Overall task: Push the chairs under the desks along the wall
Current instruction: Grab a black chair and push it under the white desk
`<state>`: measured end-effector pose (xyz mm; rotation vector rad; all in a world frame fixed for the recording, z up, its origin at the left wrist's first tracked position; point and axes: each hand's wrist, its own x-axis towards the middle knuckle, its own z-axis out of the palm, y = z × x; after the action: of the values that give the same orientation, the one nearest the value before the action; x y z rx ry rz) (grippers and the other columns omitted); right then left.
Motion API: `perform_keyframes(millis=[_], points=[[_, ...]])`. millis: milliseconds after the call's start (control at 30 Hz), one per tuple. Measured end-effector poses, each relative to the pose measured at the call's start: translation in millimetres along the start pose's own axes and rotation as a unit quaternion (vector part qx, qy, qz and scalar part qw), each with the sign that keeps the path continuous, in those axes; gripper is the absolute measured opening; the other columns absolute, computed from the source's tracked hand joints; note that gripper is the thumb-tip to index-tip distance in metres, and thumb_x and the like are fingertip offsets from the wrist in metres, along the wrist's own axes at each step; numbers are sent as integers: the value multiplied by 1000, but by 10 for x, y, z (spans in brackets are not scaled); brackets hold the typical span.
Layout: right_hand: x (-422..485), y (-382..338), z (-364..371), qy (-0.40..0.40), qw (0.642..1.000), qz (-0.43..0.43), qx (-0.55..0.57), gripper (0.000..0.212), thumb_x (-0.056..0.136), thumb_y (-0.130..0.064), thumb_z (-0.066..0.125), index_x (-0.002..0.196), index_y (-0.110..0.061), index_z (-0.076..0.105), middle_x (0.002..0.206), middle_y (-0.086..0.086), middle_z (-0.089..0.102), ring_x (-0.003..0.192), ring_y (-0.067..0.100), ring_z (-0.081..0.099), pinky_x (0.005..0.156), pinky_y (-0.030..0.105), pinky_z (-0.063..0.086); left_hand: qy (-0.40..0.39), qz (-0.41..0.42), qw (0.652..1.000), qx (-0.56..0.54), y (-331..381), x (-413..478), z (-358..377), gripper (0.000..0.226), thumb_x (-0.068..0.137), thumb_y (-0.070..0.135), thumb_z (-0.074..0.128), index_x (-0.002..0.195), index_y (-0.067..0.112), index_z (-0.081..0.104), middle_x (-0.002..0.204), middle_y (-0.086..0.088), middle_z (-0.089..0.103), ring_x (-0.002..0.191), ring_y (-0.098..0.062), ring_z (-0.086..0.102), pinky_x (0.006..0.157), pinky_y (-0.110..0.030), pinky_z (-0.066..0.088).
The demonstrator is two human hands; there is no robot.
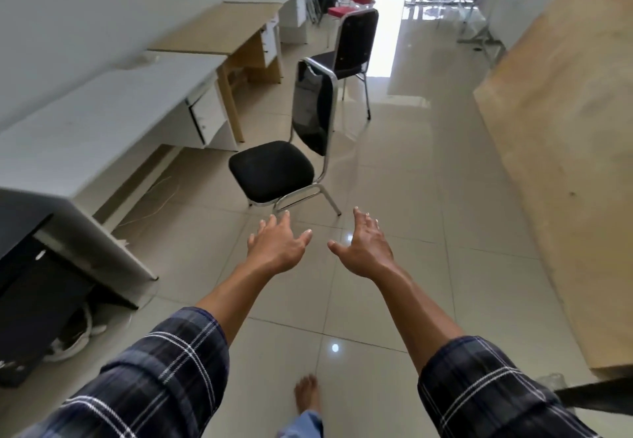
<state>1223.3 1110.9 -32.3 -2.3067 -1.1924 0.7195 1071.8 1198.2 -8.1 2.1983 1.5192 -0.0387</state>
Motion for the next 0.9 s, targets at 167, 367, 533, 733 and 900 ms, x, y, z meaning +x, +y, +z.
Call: perform_keyframes(millis=[167, 367, 533, 733, 900], points=[[657, 290, -311, 12, 1000, 23, 7, 99, 92, -53, 62, 163, -22, 1, 171, 8, 6, 158, 29, 2, 125, 55, 18, -6, 30, 1000, 7, 554, 764, 90, 79, 96, 61, 40, 158, 21, 14, 164, -8, 16, 152, -29, 11, 120, -51, 16], [1541, 553, -686, 9, 998, 63, 3, 98, 92, -53, 61, 163, -22, 0, 172, 8, 5, 158, 28, 1, 125, 54, 16, -36, 40, 999, -8, 1127, 1731, 172, 80, 96, 59, 43, 159, 20, 12, 164, -10, 14, 152, -30, 9, 121, -52, 15], [2224, 739, -1070, 15, 997, 81, 3, 98, 93, -56, 59, 163, -22, -1, 172, 8, 4, 158, 27, 0, 125, 55, 16, -39, 62, 997, 11, 1694, 2458, 110, 79, 96, 59, 42, 159, 20, 13, 164, -10, 16, 151, -30, 10, 120, -53, 16], [3052, 882, -1386, 8, 997, 81, -2, 96, 93, -58, 57, 163, -23, 1, 172, 8, 4, 158, 27, 0, 124, 57, 15, -41, 57, 997, 25, 2152, 3255, 47, 78, 97, 57, 41, 159, 19, 13, 164, -11, 17, 151, -32, 10, 120, -54, 15], [4135, 1060, -1773, -18, 998, 54, -36, 92, 95, -60, 52, 163, -25, 1, 172, 6, 0, 158, 28, -2, 124, 59, 9, -24, 25, 999, 30, 2627, 4148, 30, 76, 98, 59, 38, 158, 21, 14, 164, -11, 16, 151, -33, 11, 120, -53, 14]])
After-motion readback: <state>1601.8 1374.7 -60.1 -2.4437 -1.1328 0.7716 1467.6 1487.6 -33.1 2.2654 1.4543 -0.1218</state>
